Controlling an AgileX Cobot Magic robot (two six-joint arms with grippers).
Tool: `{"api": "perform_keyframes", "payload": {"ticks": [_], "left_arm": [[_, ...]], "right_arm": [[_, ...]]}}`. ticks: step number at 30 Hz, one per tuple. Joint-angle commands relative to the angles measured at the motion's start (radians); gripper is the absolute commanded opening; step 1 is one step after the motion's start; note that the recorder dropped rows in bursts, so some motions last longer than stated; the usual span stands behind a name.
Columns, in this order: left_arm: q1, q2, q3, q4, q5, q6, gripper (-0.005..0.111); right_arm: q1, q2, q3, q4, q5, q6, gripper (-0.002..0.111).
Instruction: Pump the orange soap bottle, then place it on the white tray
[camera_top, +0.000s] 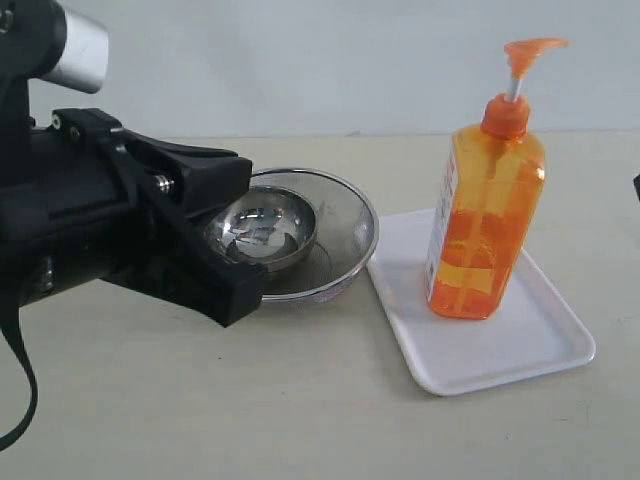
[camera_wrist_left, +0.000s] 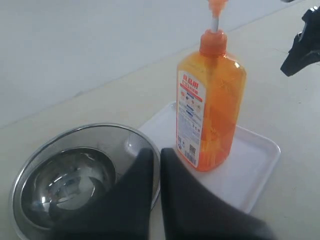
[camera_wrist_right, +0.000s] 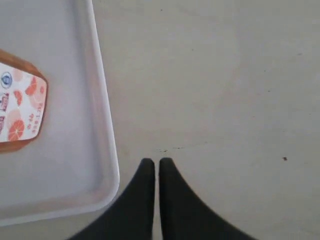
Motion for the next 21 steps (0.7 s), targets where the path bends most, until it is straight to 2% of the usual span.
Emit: {"api": "perform_keyframes", "payload": {"ticks": [1,7,13,21], "left_arm": [[-0.003,-0.005,0.003,0.013,0.005,-0.012,0.005],[-0.003,-0.005,0.003,0.027,0.005,-0.012,0.005],[-0.003,-0.005,0.003,0.031,0.005,-0.012,0.005],[-0.003,-0.005,0.003,0.042,0.007,-0.012,0.005]], "right_arm": [[-0.008,0.064,0.019,0.008,-0.019,-0.025,0.0],[-0.008,0.158,0.019,0.104,-0.019,-0.15,0.0],[-0.007,0.225,0.019,0.128,-0.027,-0.183,0.0],[0.072,0.283,0.021,0.113,-0.066,-0.188,0.0]]}}
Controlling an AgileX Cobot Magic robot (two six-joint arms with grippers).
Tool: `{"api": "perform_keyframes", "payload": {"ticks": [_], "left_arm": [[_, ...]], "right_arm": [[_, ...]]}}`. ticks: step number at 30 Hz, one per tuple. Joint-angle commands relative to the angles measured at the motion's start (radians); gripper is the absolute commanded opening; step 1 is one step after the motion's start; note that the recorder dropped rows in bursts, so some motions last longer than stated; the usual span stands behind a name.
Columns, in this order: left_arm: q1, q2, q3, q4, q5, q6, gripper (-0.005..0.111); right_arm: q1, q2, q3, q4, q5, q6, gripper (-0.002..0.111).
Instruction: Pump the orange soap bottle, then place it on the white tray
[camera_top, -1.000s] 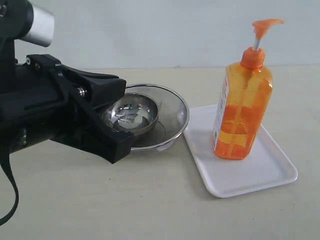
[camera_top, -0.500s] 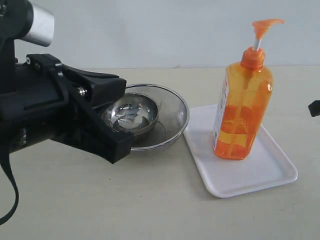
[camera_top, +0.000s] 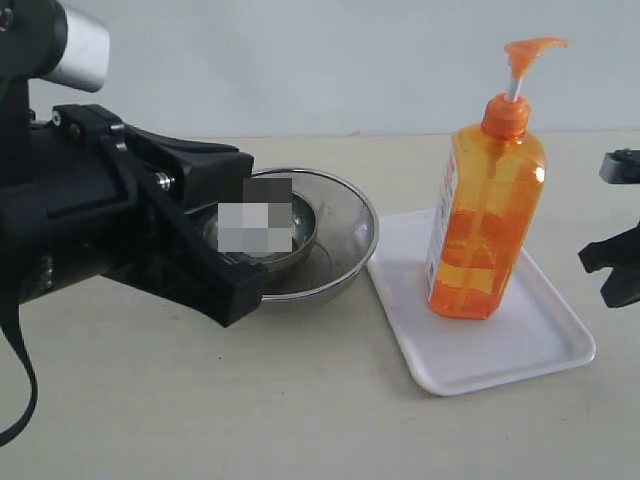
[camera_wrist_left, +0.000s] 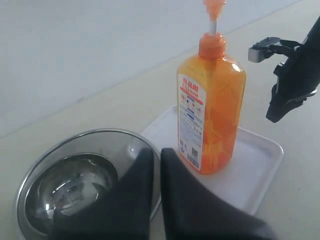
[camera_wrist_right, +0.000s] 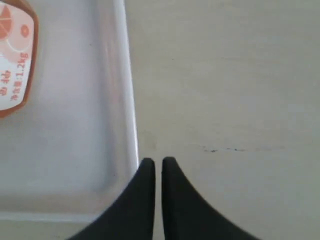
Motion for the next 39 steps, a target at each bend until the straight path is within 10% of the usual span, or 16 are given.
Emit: {"api": "perform_keyframes", "payload": {"ticks": [1,39], "left_arm": [[-0.003,-0.005,0.003,0.012,0.007,-0.011,0.005],[-0.003,-0.005,0.003,0.012,0.007,-0.011,0.005]], "right_arm": [[0.036,0.022,0.003,-0.009,-0.034,0.001,0.0],[0.083,0.119,0.003,-0.053,-0.048,0.063,0.0]]}}
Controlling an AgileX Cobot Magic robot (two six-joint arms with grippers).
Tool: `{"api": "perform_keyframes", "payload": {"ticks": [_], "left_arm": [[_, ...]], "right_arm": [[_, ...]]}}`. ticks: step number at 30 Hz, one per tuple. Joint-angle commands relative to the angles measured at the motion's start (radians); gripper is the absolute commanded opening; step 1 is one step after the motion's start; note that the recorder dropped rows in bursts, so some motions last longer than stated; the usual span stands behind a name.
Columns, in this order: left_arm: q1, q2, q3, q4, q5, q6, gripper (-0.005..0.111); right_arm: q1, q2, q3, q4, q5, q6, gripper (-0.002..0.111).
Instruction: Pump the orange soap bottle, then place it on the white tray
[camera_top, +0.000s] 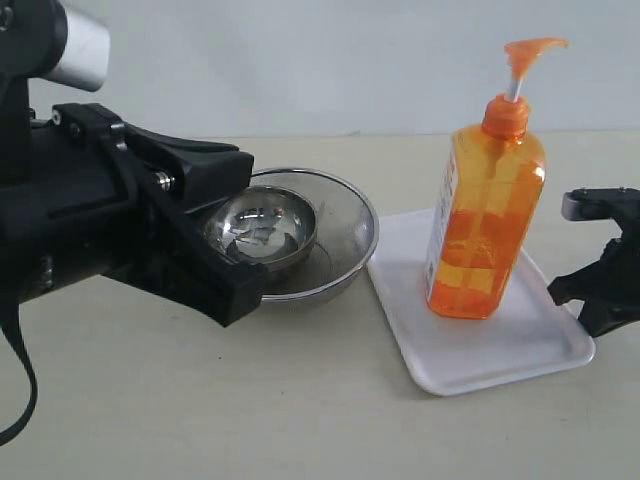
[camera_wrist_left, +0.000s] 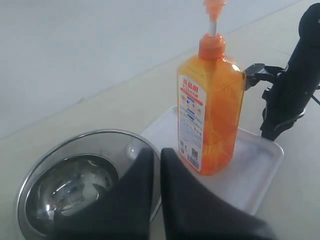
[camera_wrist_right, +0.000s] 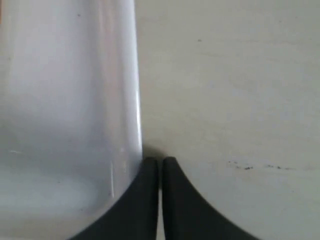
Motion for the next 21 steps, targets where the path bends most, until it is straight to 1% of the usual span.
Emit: {"api": "perform_keyframes", "payload": {"ticks": [1,21], "left_arm": [[-0.003,-0.005,0.003,0.008,0.007,-0.011,0.005],[-0.003,-0.005,0.003,0.029,0.013,-0.011,0.005]], "right_arm": [[0.013,0.001,0.003,0.004,0.006,0.003,0.0],[0.017,0.001,0.003,0.008,0.084,-0.019,0.0]]}}
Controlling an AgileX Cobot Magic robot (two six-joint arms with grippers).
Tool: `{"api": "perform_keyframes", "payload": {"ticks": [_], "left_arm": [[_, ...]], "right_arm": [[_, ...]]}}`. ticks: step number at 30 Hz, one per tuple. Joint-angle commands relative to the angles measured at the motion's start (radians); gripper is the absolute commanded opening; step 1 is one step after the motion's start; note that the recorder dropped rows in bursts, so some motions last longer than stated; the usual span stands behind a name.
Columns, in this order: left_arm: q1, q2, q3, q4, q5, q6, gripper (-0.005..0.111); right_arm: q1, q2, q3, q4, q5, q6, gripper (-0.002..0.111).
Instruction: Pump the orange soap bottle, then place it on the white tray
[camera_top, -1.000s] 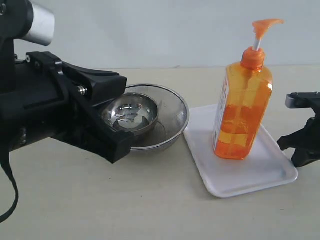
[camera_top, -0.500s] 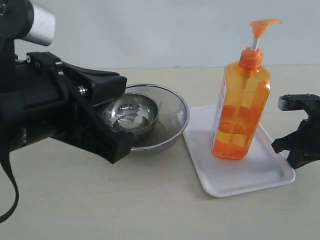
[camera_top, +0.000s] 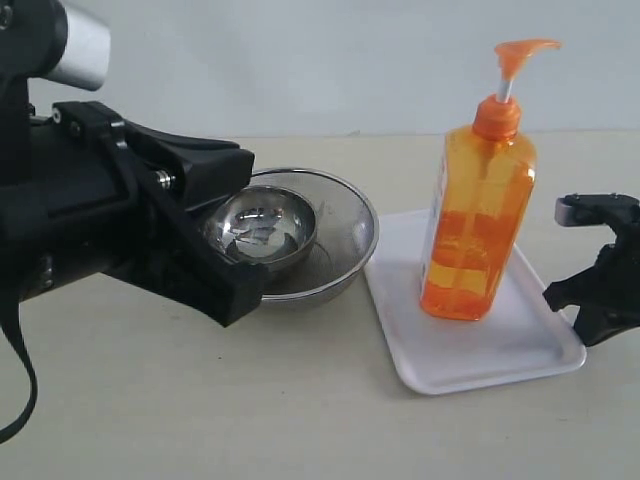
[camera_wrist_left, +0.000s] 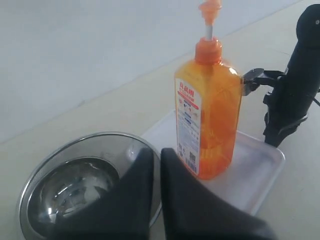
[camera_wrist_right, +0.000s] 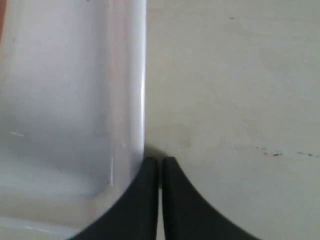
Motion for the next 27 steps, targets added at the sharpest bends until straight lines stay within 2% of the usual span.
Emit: {"api": "perform_keyframes", "payload": {"ticks": [1,10,27], "left_arm": [[-0.003,-0.005,0.003,0.014,0.013,-0.011,0.005],[-0.003,-0.005,0.003,0.018,0.016,-0.011,0.005],[-0.003,-0.029,0.003,0.004,0.016,-0.011,0.005]], "right_arm": [[0.011,0.001,0.003,-0.002,0.032,-0.019,0.0],[0.089,0.001,0.003,0.0,0.02,-0.023,0.0],[0.089,0.001,0.003,-0.006,0.044,-0.012,0.0]]}}
